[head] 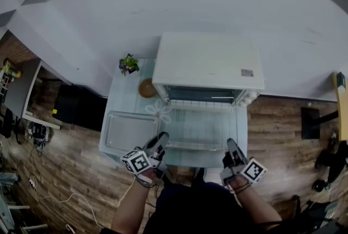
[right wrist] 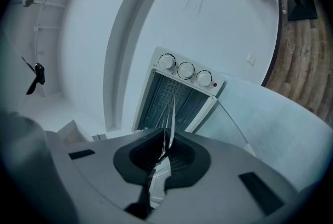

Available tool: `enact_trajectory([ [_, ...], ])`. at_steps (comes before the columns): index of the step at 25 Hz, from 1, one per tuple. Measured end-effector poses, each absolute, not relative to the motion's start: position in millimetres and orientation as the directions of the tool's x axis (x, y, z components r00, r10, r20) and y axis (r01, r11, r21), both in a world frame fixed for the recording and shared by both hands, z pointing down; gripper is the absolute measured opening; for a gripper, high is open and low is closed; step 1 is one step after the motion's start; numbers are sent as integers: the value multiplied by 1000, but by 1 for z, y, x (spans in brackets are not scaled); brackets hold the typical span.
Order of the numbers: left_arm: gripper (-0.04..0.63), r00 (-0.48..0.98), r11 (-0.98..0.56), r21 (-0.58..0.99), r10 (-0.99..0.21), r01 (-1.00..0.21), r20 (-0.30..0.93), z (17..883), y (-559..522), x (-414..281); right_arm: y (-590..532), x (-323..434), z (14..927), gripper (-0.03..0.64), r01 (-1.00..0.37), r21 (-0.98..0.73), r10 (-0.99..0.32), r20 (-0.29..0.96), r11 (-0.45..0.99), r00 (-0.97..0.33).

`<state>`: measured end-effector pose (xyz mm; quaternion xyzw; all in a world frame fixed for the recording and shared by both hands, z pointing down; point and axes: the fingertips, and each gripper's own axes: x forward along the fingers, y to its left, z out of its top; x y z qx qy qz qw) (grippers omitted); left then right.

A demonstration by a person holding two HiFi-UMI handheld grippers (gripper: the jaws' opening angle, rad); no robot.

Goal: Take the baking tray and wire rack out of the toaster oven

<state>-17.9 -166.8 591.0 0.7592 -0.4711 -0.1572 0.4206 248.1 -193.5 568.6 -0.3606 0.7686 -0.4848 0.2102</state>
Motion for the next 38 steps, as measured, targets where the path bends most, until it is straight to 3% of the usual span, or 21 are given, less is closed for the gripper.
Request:
enact_trajectory([
  [18, 81, 234, -15, 759, -955, -651, 181, 590, -65, -166, -159, 83, 572, 17, -242, -905, -523, 26, 349, -852],
  [29, 86, 207, 51, 776, -951, -629, 231, 622, -4, -304, -106, -60, 587, 18, -262, -907, -464, 86, 331, -882],
  [38, 94, 250, 104, 769, -911, -631, 329, 667, 5, -373, -91, -135, 620, 20, -276, -911, -455, 114, 308, -883],
])
